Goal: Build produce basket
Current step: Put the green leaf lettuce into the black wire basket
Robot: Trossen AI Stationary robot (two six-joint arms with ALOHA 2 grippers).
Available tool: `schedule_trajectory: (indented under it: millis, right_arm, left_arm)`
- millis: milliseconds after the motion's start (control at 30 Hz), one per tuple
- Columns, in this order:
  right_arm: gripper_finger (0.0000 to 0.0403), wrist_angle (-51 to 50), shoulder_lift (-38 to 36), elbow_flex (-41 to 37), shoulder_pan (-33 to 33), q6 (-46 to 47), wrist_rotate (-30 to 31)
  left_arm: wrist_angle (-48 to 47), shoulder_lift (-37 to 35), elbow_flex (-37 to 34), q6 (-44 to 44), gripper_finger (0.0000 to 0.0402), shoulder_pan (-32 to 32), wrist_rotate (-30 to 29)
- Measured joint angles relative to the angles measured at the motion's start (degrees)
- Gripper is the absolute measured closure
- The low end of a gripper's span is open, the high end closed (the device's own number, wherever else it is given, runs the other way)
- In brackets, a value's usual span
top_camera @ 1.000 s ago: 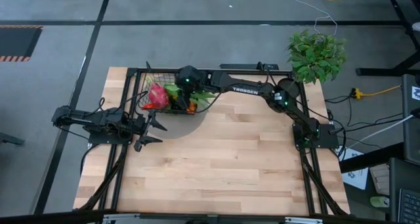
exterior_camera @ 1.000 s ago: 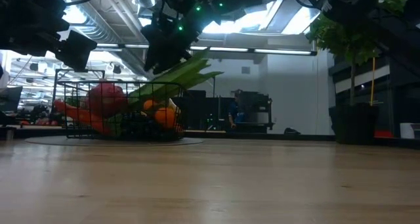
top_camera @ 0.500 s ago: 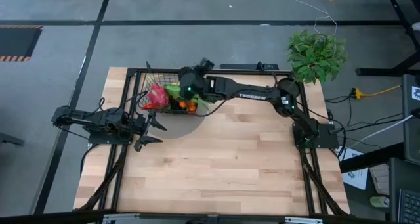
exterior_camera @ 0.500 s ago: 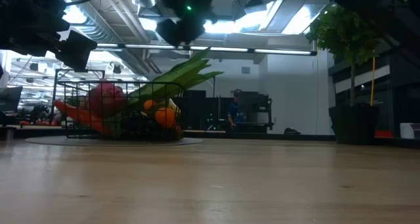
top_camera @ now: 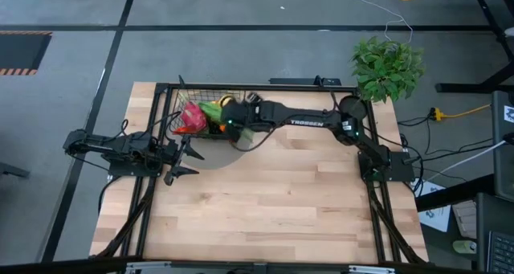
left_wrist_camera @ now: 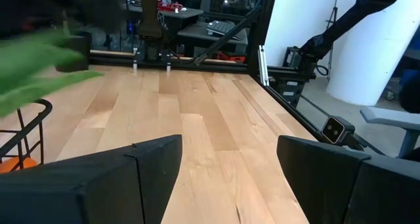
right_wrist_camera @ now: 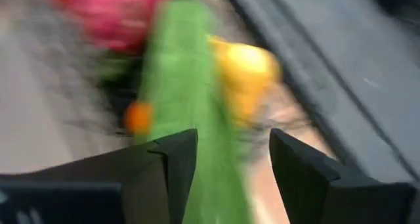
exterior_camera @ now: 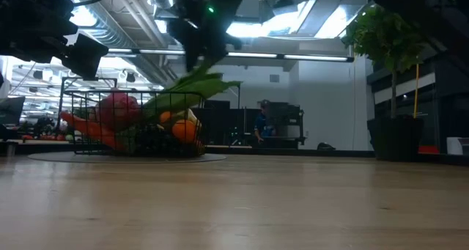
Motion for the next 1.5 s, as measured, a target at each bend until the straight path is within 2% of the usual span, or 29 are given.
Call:
schedule_trajectory:
  millis: [100, 167, 267, 400, 467, 533, 600, 667, 733, 833, 1233, 1367, 1500]
  right_arm:
    - [0.0224, 3.09, 0.06, -0.02, 0.54, -0.19, -8.06]
    - [0.0224, 4.84, 0.48, 0.00, 0.88, 0.01, -9.43]
    - [0.0224, 6.18, 0.83, -0.11, 1.62, -1.57, -6.48]
    - [0.0224, 7.32, 0.43, 0.42, 2.72, -4.62, 2.90]
    - [0.0224, 7.02, 0.22, 1.46, 3.12, -5.63, 5.40]
    - [0.0224, 5.29, -0.38, 2.32, 3.24, -6.01, 4.23]
    - [0.0224, 3.34, -1.20, 2.25, 3.38, -5.62, -0.24]
    - [0.0224, -0.95, -1.34, 2.22, 3.50, -2.47, -4.71]
    - [0.0224, -4.21, -1.29, 1.47, 3.61, 0.58, -6.23]
    - [0.0224, -2.86, -1.29, -1.22, 3.24, 2.71, -6.27]
    - [0.0224, 15.77, -1.12, -13.71, 1.24, 1.56, -6.21]
    - [0.0224, 15.98, -1.12, -14.17, 1.07, 1.50, -6.39]
    - [0.0224, 15.57, -1.10, -10.25, 1.41, -0.88, -6.34]
  left_arm:
    - [0.00, 0.00, -0.01, 0.01, 0.0160, -0.01, 0.00]
    - [0.00, 0.00, 0.00, 0.00, 0.0160, -0.02, 0.00]
    - [0.00, 0.00, 0.00, 0.00, 0.0160, 0.00, -0.14]
    - [-0.02, 0.00, -0.04, 0.01, 0.0160, -0.01, -0.83]
    - [-0.02, 0.00, -0.02, 0.02, 0.0160, -0.02, -0.83]
    - [-0.02, -0.02, -0.03, 0.00, 0.0160, -0.02, -0.85]
    - [-0.02, 0.00, -0.04, 0.00, 0.0160, 0.00, -0.85]
    - [-0.02, -0.01, -0.03, 0.00, 0.0160, -0.02, -0.84]
    - [-0.02, -0.02, -0.04, 0.02, 0.0160, -0.01, -0.87]
    - [-0.02, -0.02, -0.02, 0.00, 0.0160, -0.02, -0.85]
    - [-0.02, -0.01, -0.03, 0.02, 0.0160, -0.01, -0.98]
    - [-0.02, -0.02, -0.04, 0.00, 0.0160, 0.00, -0.98]
    - [-0.02, -0.02, -0.02, 0.01, 0.0160, -0.01, -0.98]
